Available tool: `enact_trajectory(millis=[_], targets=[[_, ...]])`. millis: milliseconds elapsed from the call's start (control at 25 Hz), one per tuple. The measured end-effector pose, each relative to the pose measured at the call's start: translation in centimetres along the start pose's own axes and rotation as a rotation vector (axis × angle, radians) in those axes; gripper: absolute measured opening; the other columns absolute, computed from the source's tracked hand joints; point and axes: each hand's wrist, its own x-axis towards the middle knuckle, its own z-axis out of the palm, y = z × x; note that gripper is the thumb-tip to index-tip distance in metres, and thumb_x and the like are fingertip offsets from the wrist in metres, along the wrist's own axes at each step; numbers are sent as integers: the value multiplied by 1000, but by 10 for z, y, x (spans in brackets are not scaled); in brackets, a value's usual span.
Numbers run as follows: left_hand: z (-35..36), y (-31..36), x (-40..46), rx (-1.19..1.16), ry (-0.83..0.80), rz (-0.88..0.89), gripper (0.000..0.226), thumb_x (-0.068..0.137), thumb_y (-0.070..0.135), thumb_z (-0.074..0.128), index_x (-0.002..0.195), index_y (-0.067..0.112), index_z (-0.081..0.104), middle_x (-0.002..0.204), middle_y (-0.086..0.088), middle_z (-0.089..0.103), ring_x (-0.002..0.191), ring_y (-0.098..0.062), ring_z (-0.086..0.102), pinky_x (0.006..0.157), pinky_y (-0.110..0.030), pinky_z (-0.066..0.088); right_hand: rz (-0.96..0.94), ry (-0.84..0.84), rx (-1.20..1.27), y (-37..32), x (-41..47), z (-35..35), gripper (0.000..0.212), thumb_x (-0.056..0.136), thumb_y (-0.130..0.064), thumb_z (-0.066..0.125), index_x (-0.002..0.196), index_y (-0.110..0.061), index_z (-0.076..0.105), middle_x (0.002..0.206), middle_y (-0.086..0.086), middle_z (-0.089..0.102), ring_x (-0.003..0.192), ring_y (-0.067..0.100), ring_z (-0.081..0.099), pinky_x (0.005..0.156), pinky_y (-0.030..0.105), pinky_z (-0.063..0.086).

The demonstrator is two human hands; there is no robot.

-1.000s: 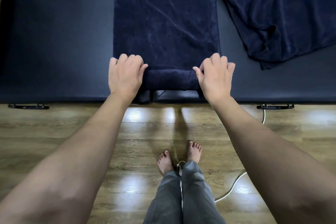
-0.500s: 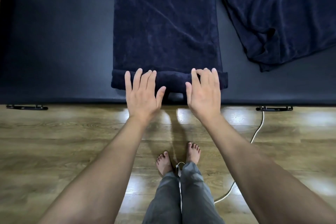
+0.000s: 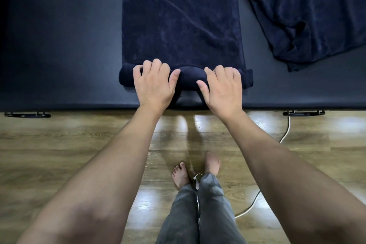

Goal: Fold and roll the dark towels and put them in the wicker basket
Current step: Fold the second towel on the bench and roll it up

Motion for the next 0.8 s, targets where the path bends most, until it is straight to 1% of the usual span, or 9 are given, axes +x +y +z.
enact_trajectory(millis=[80, 160, 280, 360, 440, 560, 640, 720, 800], targets=[[-2, -1, 4, 16, -2, 28, 57, 106, 54, 24, 81, 16, 59, 84, -3, 57, 83, -30, 50, 79, -42, 27, -23, 3, -22, 4, 8, 1, 56, 107, -49, 32, 101, -8, 69, 89, 10, 60, 77, 33, 53, 77, 44, 37], [-4, -6, 4, 41, 17, 89, 59, 106, 58, 24, 82, 17, 60, 82, -2, 57, 80, -29, 50, 74, -42, 25, -25, 16, -24, 4, 9, 3, 55, 107, -50, 33, 90, -10, 66, 86, 9, 60, 76, 33, 52, 73, 44, 36], [-5, -13, -3, 62, 73, 155, 59, 106, 60, 27, 79, 17, 59, 79, -1, 57, 75, -28, 50, 72, -42, 27, -20, 60, -15, 6, 11, 2, 54, 108, -47, 35, 79, -10, 61, 79, 8, 58, 72, 32, 52, 71, 43, 35], [-8, -13, -9, 41, 95, 124, 58, 107, 56, 30, 72, 17, 57, 74, 0, 56, 72, -28, 50, 73, -42, 29, -38, 66, -38, 6, 16, 0, 54, 109, -43, 34, 72, -12, 57, 71, 7, 56, 69, 31, 52, 69, 42, 34], [-14, -7, -8, 10, 52, 55, 59, 108, 49, 24, 66, 18, 51, 68, 0, 57, 67, -27, 48, 72, -43, 29, -34, 4, -62, 6, 23, -1, 53, 108, -40, 34, 67, -14, 54, 64, 5, 54, 65, 30, 51, 67, 41, 33], [-24, -2, 2, 5, -107, -38, 56, 106, 43, 14, 62, 19, 41, 63, -2, 60, 58, -28, 46, 70, -41, 27, 6, -87, -40, 5, 35, -3, 49, 106, -38, 35, 63, -16, 47, 56, 6, 54, 55, 32, 50, 62, 40, 33], [-28, -5, 10, 27, -189, -59, 57, 103, 44, 10, 63, 19, 42, 65, -3, 63, 57, -30, 49, 71, -40, 25, 39, -96, -3, 7, 37, -6, 43, 105, -36, 37, 66, -17, 39, 52, 7, 52, 48, 32, 47, 60, 39, 30], [-28, -9, 9, 31, -205, -56, 58, 104, 46, 13, 63, 19, 43, 65, -3, 63, 58, -31, 51, 70, -40, 24, 56, -122, -6, 9, 35, -10, 44, 104, -38, 37, 66, -17, 36, 50, 6, 48, 46, 31, 43, 62, 39, 28], [-27, -12, 2, 24, -166, -38, 57, 106, 44, 20, 60, 19, 42, 62, -3, 60, 58, -30, 49, 69, -40, 25, 69, -152, -43, 10, 32, -13, 47, 104, -41, 36, 64, -16, 37, 49, 6, 47, 48, 29, 37, 65, 40, 30]])
